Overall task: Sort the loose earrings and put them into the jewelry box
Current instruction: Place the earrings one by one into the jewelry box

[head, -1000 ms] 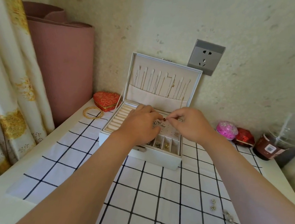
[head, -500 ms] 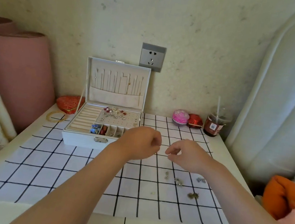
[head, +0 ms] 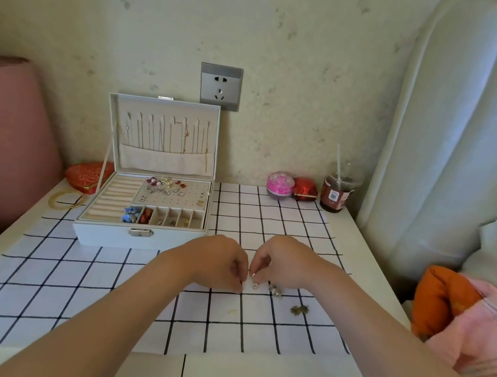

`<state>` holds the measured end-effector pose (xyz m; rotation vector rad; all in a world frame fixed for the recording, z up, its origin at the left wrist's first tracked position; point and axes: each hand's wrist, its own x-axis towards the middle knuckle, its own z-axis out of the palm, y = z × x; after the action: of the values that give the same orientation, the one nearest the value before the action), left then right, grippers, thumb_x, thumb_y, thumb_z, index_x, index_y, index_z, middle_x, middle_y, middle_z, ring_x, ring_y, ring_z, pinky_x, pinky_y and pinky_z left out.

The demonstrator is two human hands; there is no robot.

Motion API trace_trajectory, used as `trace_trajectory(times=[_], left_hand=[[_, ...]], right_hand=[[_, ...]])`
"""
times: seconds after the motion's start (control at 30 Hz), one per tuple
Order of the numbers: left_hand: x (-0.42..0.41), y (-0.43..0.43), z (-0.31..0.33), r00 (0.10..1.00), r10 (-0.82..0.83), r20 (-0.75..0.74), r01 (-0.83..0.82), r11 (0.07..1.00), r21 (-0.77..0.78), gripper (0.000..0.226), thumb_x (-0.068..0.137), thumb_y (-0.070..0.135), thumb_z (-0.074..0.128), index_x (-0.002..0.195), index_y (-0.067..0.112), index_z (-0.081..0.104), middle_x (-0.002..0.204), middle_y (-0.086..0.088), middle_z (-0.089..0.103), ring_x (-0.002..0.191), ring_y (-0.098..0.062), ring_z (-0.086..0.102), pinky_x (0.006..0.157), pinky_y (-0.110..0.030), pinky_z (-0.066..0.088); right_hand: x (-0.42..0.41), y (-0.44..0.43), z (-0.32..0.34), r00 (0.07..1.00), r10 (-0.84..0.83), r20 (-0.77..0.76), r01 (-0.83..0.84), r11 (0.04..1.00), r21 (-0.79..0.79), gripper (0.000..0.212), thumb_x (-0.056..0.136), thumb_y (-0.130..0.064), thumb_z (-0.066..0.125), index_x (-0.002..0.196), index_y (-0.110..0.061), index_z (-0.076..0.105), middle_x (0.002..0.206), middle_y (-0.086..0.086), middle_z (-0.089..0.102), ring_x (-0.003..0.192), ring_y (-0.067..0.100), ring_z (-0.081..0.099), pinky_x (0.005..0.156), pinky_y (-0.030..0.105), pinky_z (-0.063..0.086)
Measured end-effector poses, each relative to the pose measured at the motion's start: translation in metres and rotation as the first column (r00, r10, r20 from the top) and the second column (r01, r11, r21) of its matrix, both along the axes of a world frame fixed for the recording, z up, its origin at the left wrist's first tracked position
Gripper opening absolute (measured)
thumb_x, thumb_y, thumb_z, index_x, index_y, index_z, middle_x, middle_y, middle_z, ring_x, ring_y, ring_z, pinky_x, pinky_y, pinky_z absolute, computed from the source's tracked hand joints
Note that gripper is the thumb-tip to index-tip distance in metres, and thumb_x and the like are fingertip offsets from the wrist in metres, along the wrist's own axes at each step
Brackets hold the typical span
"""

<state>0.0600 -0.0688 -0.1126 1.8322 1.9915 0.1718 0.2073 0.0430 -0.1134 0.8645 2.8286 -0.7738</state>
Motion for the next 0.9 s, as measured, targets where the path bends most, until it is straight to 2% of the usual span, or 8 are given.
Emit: trace_trajectory(times=[0.1,0.2,0.4,0.53,0.6,0.7,0.8,0.9], left_hand=[[0.003,0.001,-0.003,0.998,-0.003,0.057,0.001,1.000,0.029,0.025,0.077,0.042,0.078,0.100,0.035,0.073,0.091,0.017,0.067,0.082,0.001,0.058,0.082,-0.025,0.052],[0.009,0.002,-0.007,0.993,-0.039,0.111,0.032,0.997,0.067,0.027,0.080,0.040,0.077,0.107,0.037,0.074,0.091,0.018,0.068,0.075,0.007,0.055,0.072,-0.014,0.044],[0.012,0.006,-0.015,0.987,-0.026,0.158,0.009,0.994,0.106,0.010,0.082,0.031,0.076,0.092,0.031,0.078,0.087,0.020,0.069,0.079,0.007,0.059,0.070,-0.012,0.043],[0.003,0.008,-0.004,0.956,0.078,0.282,-0.143,0.966,0.216,0.008,0.086,0.024,0.073,0.092,0.028,0.075,0.086,0.015,0.069,0.068,0.008,0.057,0.069,-0.012,0.046],[-0.005,0.009,0.003,0.927,0.156,0.342,-0.266,0.914,0.305,0.011,0.087,0.021,0.070,0.091,0.031,0.072,0.087,0.013,0.069,0.064,0.003,0.058,0.067,-0.017,0.047],[-0.017,0.008,0.011,0.883,0.227,0.410,-0.397,0.827,0.399,0.013,0.089,0.021,0.069,0.094,0.033,0.071,0.087,0.016,0.068,0.059,0.005,0.055,0.064,-0.015,0.044],[-0.024,0.007,0.017,0.864,0.224,0.451,-0.423,0.809,0.409,0.008,0.088,0.024,0.072,0.095,0.027,0.074,0.082,0.014,0.070,0.059,0.011,0.054,0.062,-0.012,0.041],[-0.031,0.005,0.023,0.812,0.210,0.544,-0.473,0.783,0.404,0.004,0.085,0.026,0.075,0.089,0.026,0.075,0.079,0.006,0.072,0.055,-0.003,0.058,0.061,-0.020,0.051]], right_hand=[[-0.002,0.005,0.004,0.999,-0.035,-0.015,0.036,0.998,0.048,0.006,0.080,-0.029,0.077,0.086,-0.030,0.078,0.076,-0.020,0.065,0.078,0.003,0.062,0.070,0.025,0.050],[0.000,0.009,0.009,0.997,-0.074,-0.010,0.075,0.990,0.122,0.013,0.084,-0.025,0.073,0.094,-0.030,0.078,0.085,-0.019,0.067,0.085,0.004,0.061,0.077,0.026,0.052],[0.002,0.013,0.013,0.993,-0.119,-0.012,0.119,0.980,0.159,0.013,0.083,-0.026,0.074,0.094,-0.031,0.076,0.082,-0.019,0.063,0.093,0.007,0.064,0.082,0.029,0.054],[-0.002,0.014,0.017,0.985,-0.147,-0.089,0.162,0.968,0.190,0.010,0.085,-0.036,0.074,0.094,-0.032,0.073,0.091,-0.016,0.066,0.093,0.009,0.063,0.083,0.032,0.053],[-0.006,0.015,0.020,0.975,-0.158,-0.158,0.185,0.967,0.175,0.009,0.084,-0.035,0.074,0.093,-0.032,0.073,0.088,-0.017,0.066,0.091,0.008,0.064,0.083,0.032,0.054],[-0.013,0.012,0.028,0.944,-0.171,-0.282,0.211,0.970,0.117,0.009,0.082,-0.035,0.077,0.089,-0.033,0.073,0.081,-0.018,0.067,0.083,0.002,0.065,0.079,0.031,0.055],[-0.024,0.007,0.036,0.908,-0.166,-0.385,0.211,0.974,0.077,0.011,0.079,-0.037,0.080,0.085,-0.031,0.073,0.078,-0.019,0.069,0.078,-0.003,0.065,0.074,0.027,0.055],[-0.036,0.002,0.044,0.881,-0.151,-0.448,0.204,0.976,0.072,0.011,0.079,-0.036,0.082,0.081,-0.033,0.071,0.078,-0.017,0.070,0.077,-0.002,0.065,0.072,0.026,0.055]])
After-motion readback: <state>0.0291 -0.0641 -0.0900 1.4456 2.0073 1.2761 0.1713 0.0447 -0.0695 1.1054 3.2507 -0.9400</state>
